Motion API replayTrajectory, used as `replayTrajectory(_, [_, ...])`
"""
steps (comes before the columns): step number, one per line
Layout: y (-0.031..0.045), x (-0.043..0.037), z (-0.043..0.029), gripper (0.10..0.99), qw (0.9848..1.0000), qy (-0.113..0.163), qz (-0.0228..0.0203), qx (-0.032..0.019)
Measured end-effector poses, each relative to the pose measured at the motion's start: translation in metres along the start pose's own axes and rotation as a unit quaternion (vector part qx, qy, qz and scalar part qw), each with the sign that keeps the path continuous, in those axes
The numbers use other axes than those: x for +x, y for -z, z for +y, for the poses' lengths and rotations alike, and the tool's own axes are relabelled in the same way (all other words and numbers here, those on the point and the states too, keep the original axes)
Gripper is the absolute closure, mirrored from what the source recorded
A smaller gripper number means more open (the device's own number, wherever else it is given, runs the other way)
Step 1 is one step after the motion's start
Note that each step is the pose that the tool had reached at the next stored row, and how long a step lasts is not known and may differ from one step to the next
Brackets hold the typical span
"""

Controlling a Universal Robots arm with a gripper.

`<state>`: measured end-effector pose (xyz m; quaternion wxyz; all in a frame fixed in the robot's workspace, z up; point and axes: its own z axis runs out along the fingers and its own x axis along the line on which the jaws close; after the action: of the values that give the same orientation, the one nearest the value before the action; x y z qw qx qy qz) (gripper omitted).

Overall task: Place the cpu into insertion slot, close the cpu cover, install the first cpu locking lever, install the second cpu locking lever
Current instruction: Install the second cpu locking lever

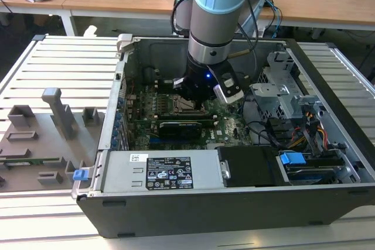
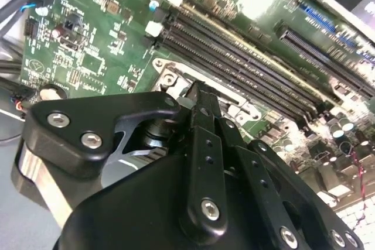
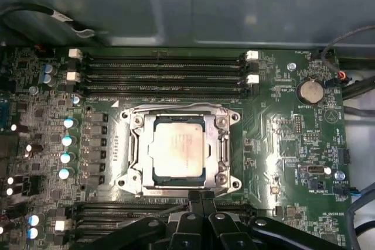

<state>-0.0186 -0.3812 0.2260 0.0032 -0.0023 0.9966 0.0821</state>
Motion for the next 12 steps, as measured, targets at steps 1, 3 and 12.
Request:
replayTrajectory(1, [-0.0007,0.0027,-0.0007,0.980,1.0000,0.000,0.0001,-0.0003])
replayTrajectory(3, [-0.0017,0.0100,-0.0018,0.980,1.0000,0.000,0.0001,-0.0007])
replayTrajectory(12, [-0.0115,0.0471,-0.0078,0.980,0.9999,0.012,0.0021,-0.0025])
